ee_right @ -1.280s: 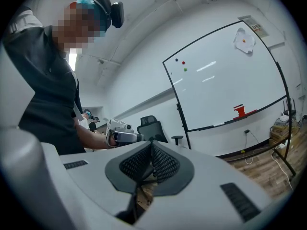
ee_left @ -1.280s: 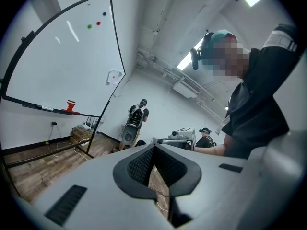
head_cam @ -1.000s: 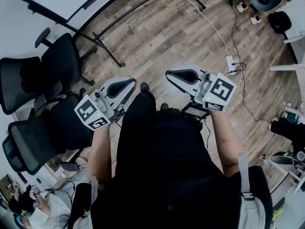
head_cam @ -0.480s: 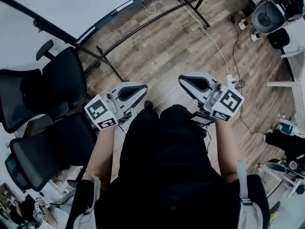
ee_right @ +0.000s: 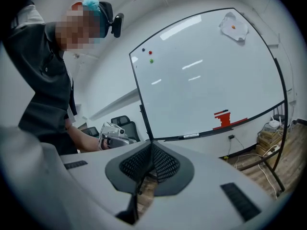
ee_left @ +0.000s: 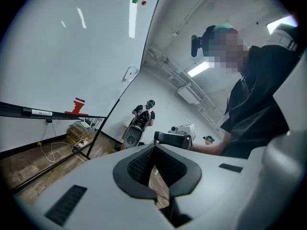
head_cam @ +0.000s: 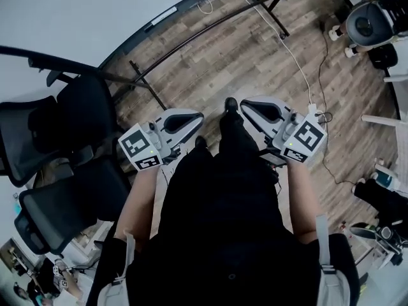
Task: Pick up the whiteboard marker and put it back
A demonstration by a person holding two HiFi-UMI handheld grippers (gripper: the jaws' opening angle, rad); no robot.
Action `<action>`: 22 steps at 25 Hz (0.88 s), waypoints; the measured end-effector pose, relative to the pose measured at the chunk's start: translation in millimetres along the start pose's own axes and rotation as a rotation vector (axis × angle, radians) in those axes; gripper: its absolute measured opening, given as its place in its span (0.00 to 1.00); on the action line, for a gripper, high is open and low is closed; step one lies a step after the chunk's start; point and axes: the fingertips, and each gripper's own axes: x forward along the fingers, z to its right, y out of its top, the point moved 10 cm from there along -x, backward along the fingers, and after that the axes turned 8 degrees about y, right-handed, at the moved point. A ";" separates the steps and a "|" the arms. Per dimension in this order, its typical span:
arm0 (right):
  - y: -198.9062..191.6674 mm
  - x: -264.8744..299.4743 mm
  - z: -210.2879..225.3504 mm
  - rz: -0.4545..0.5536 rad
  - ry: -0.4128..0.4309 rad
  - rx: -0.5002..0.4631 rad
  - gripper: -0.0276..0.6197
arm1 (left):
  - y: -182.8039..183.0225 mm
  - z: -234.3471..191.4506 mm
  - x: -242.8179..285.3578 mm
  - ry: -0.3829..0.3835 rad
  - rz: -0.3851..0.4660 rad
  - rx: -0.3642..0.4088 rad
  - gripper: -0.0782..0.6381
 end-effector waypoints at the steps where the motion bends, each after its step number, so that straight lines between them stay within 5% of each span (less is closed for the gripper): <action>1: 2.6 -0.5 13.6 0.003 0.011 0.001 0.07 | 4.5 -4.8 8.6 0.014 0.006 -0.003 0.13; 13: 71.5 -25.9 167.7 0.014 0.197 -0.074 0.07 | 68.5 -48.6 119.7 0.180 0.011 0.025 0.13; 22: 67.7 -22.4 236.5 0.016 0.304 -0.029 0.07 | 87.1 -75.9 172.8 0.270 -0.047 0.029 0.13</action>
